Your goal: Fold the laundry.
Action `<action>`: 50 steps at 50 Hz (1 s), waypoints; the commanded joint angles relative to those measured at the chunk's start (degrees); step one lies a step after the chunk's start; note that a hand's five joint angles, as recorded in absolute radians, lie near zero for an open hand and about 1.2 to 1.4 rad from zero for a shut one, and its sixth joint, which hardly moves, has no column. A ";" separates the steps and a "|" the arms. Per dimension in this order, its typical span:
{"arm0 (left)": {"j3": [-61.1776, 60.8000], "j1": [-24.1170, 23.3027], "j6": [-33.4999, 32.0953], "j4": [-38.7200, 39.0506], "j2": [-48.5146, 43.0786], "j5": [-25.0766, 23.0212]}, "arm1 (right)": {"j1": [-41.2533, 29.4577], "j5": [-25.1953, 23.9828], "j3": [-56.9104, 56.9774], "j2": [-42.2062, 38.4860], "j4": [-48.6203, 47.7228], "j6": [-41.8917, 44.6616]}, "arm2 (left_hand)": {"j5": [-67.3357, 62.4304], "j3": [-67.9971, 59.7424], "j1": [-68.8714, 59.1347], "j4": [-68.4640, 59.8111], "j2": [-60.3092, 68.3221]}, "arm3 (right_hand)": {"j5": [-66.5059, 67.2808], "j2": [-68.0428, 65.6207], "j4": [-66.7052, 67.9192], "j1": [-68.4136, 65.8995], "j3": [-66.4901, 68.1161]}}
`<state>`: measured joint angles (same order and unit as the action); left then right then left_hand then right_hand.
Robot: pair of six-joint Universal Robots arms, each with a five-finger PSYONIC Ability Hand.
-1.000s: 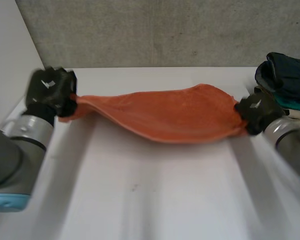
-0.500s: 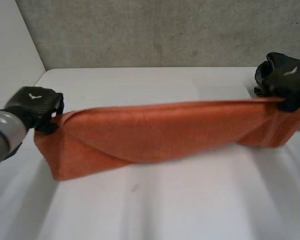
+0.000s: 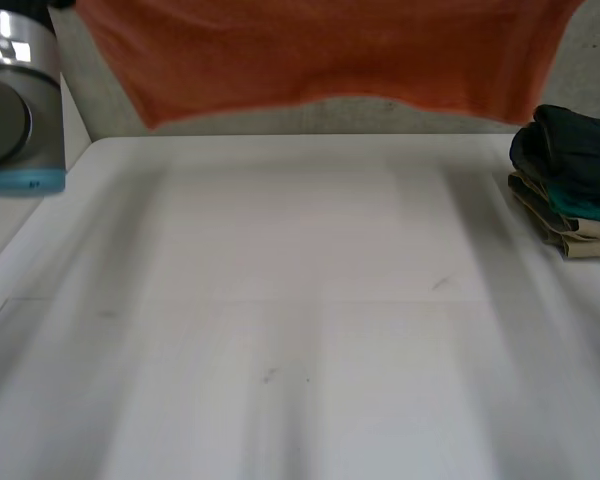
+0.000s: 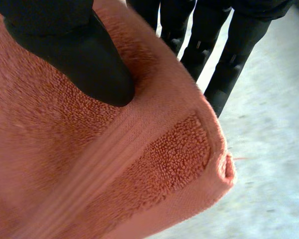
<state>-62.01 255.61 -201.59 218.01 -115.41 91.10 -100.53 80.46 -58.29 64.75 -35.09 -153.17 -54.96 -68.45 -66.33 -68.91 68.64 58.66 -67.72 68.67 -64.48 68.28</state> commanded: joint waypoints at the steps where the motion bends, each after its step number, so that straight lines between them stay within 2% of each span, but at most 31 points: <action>1: -11.71 0.50 0.76 -4.87 0.97 -0.31 | 0.60 -5.22 -2.62 -2.88 10.04 -0.20 | -15.04 -11.55 -13.67 -11.09 11.36 | 11.34 -12.28 11.33 -15.52 11.72; 10: -25.95 1.12 -0.03 -6.98 0.10 -4.52 | 0.69 -8.39 -10.44 -9.73 21.37 2.17 | -15.04 -11.55 -13.67 -11.09 11.36 | 11.34 -12.28 11.33 -15.52 11.72; 17: -36.68 0.86 -4.42 -13.12 2.28 -5.76 | 0.69 -8.39 -17.99 -10.35 31.13 10.69 | -15.04 -11.55 -13.67 -11.09 11.36 | 11.34 -12.28 11.33 -15.52 11.72; 21: -42.74 1.56 -10.39 -22.17 10.54 -5.67 | 0.86 -7.60 -23.61 -6.93 38.77 16.93 | -15.04 -11.55 -13.67 -11.09 11.36 | 11.34 -12.28 11.33 -15.52 11.72; 25: -49.59 2.52 -16.98 -36.46 19.66 -5.15 | 2.09 -5.67 -29.42 1.32 48.44 23.61 | -15.04 -11.55 -13.67 -11.09 11.36 | 11.34 -12.28 11.33 -15.52 11.72; 28: -52.59 3.49 -19.36 -44.05 24.78 -5.32 | 4.55 -2.24 -34.43 8.27 55.47 28.70 | -15.04 -11.55 -13.67 -11.09 11.36 | 11.34 -12.28 11.33 -15.52 11.72; 29: -54.16 4.28 -20.50 -48.77 27.49 -5.58 | 5.08 -1.45 -35.39 9.59 56.62 29.93 | -15.04 -11.55 -13.67 -11.09 11.36 | 11.34 -12.28 11.33 -15.52 11.72; 32: -55.14 5.42 -22.08 -54.16 30.14 -5.93 | 6.57 0.22 -37.60 13.02 59.44 35.73 | -15.04 -11.55 -13.67 -11.09 11.36 | 11.34 -12.28 11.33 -15.52 11.72; 35: -54.53 5.95 -23.14 -53.48 30.33 -5.85 | 6.58 0.31 -37.78 13.12 58.30 38.99 | -15.04 -11.55 -13.67 -11.09 11.36 | 11.34 -12.28 11.33 -15.52 11.72; 39: -51.90 6.39 -22.97 -48.30 28.93 -5.85 | 6.49 0.49 -35.50 9.79 52.77 37.69 | -15.04 -11.55 -13.67 -11.09 11.36 | 11.34 -12.28 11.33 -15.52 11.72; 44: -45.93 4.64 -21.83 -34.95 20.32 -5.58 | 5.61 0.66 -29.79 2.76 42.32 32.16 | -15.04 -11.55 -13.67 -11.09 11.36 | 11.34 -12.28 11.33 -15.52 11.72; 47: -41.81 2.89 -19.90 -27.23 13.84 -5.41 | 2.72 0.58 -25.57 -1.81 35.81 28.55 | -15.04 -11.55 -13.67 -11.09 11.36 | 11.34 -12.28 11.33 -15.52 11.72; 50: -37.49 1.91 -18.49 -23.08 8.20 -4.62 | 0.43 1.10 -20.92 -7.52 31.06 27.40 | -15.04 -11.55 -13.67 -11.09 11.36 | 11.34 -12.28 11.33 -15.52 11.72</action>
<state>-106.94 259.95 -222.85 184.11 -96.49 85.61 -96.11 81.15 -86.81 66.27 5.50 -121.53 -54.96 -68.45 -66.33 -68.93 68.66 58.87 -67.74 68.72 -64.48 68.30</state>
